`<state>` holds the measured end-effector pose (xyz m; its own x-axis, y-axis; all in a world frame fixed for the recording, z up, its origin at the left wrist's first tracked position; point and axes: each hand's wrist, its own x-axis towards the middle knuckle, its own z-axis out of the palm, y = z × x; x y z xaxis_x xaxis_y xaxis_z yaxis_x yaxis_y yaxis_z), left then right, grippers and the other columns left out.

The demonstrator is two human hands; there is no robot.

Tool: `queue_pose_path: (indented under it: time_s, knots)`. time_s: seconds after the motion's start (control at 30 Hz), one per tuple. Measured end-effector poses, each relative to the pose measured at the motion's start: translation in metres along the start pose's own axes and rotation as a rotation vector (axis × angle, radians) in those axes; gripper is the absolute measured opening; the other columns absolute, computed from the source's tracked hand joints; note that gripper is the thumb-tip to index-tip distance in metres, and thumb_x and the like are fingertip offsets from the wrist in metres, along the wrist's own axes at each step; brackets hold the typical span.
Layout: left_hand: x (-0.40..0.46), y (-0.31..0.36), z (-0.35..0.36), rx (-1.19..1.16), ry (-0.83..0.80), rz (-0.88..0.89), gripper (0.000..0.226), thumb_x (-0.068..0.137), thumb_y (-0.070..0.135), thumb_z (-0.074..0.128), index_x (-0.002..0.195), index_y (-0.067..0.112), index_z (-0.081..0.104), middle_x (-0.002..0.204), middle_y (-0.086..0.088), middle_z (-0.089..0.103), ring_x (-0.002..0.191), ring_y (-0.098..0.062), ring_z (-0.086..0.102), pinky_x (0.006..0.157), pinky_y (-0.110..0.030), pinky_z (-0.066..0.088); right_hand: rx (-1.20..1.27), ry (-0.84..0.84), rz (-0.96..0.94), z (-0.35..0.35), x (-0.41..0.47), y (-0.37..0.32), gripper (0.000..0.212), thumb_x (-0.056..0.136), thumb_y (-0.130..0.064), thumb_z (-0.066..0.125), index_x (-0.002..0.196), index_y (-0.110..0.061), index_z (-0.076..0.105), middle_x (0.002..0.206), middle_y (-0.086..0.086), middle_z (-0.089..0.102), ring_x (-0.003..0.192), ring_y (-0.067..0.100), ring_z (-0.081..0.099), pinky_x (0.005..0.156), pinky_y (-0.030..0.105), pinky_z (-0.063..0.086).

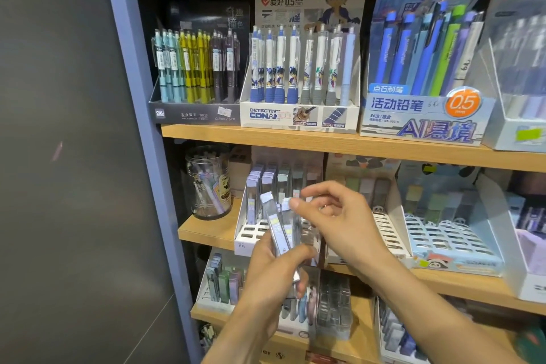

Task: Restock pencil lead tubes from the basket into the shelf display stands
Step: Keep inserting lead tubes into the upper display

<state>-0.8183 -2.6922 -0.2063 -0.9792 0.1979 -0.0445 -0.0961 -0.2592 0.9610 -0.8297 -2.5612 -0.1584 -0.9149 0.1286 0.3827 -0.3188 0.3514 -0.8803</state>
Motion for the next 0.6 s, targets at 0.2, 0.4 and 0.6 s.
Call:
queue_pose_path:
  time_s: [0.2,0.4,0.6]
  knots:
    - [0.002,-0.009,0.000,0.086,0.017,0.009,0.060,0.085,0.007,0.071,0.119,0.048,0.043,0.063,-0.002,0.065,0.046,-0.013,0.046,0.052,-0.029,0.041,-0.179,-0.048,0.012,0.012,-0.009,-0.006,0.045,0.068,-0.043,0.091,0.102,-0.035,0.062,0.079,-0.003,0.065,0.060,0.007,0.058,0.069,0.040,0.058]
    - [0.001,-0.002,-0.003,0.067,0.079,0.053,0.070,0.063,0.042,0.096,0.123,0.033,0.061,0.096,-0.002,0.078,0.076,-0.025,0.073,0.057,-0.032,0.051,0.114,-0.023,0.160,0.010,-0.006,-0.003,0.057,0.071,-0.016,0.093,0.113,-0.030,0.057,0.087,0.000,0.066,0.068,0.014,0.068,0.067,0.042,0.061]
    - [-0.001,-0.003,-0.012,0.085,0.099,0.053,0.098,0.048,0.062,0.098,0.131,0.023,0.062,0.107,-0.014,0.077,0.072,-0.034,0.070,0.057,-0.044,0.056,0.251,-0.109,0.114,0.009,-0.004,-0.009,0.033,0.085,-0.014,0.082,0.113,-0.027,0.069,0.081,0.013,0.073,0.067,0.017,0.069,0.067,0.033,0.060]
